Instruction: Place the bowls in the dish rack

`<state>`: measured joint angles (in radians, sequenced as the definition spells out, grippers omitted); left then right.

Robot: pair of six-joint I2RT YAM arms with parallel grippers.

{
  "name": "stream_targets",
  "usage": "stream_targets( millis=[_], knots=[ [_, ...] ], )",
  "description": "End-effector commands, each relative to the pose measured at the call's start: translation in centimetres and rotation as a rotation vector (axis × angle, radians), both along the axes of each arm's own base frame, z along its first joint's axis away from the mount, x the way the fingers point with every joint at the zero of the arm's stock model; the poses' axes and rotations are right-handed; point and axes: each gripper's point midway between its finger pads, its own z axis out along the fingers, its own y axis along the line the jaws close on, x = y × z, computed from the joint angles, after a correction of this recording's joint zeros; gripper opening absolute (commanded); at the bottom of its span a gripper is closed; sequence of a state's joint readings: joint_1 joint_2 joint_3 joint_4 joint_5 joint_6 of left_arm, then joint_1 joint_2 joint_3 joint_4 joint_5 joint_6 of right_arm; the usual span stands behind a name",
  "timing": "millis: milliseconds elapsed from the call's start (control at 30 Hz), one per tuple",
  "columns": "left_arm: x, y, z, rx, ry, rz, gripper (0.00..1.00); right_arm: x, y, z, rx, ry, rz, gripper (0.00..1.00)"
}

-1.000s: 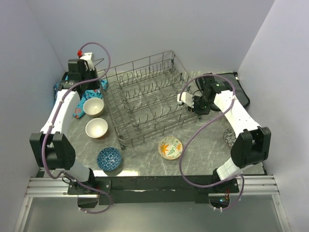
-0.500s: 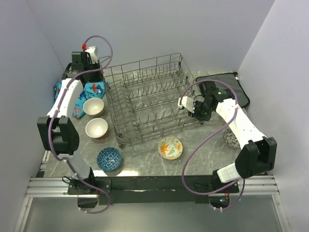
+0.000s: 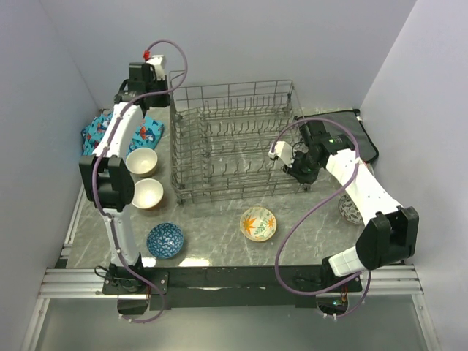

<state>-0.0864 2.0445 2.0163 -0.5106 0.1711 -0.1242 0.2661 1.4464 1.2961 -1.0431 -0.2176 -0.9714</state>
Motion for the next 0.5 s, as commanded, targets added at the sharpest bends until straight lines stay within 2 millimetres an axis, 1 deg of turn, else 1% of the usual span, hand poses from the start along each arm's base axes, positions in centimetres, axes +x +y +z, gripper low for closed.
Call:
stream_targets(
  millis=[0,33,67,133,167,267,367,467],
  knots=[
    [0.8,-5.7,1.8,-0.043,-0.068,-0.119,0.01,0.2,-0.3,-1.0,-0.003,0.054,-0.12,0.0],
    [1.1,-5.7,1.8,-0.041,-0.073,-0.113,0.02,0.6,-0.1,-0.7,0.005,0.052,-0.121,0.0],
    [1.5,-5.8,1.4,-0.041,-0.07,-0.111,0.02,0.6,0.2,-0.6,0.017,0.058,-0.119,0.0],
    [2.0,-6.1,2.0,-0.041,-0.094,-0.109,0.04,1.3,0.7,-0.1,0.03,0.047,-0.121,0.0],
    [2.2,-6.2,1.8,-0.041,-0.095,-0.112,0.04,1.6,0.9,-0.1,0.032,0.042,-0.122,0.0],
    [2.7,-6.6,2.3,-0.039,-0.116,-0.111,0.07,2.5,1.2,0.1,0.028,0.032,-0.124,0.0],
    [2.8,-6.9,2.4,-0.028,-0.125,-0.106,0.07,3.3,1.4,0.0,0.026,0.019,-0.133,0.0],
    [2.5,-7.0,2.5,-0.029,-0.122,-0.099,0.07,4.4,1.5,0.1,0.023,-0.004,-0.15,0.0]
  ],
)
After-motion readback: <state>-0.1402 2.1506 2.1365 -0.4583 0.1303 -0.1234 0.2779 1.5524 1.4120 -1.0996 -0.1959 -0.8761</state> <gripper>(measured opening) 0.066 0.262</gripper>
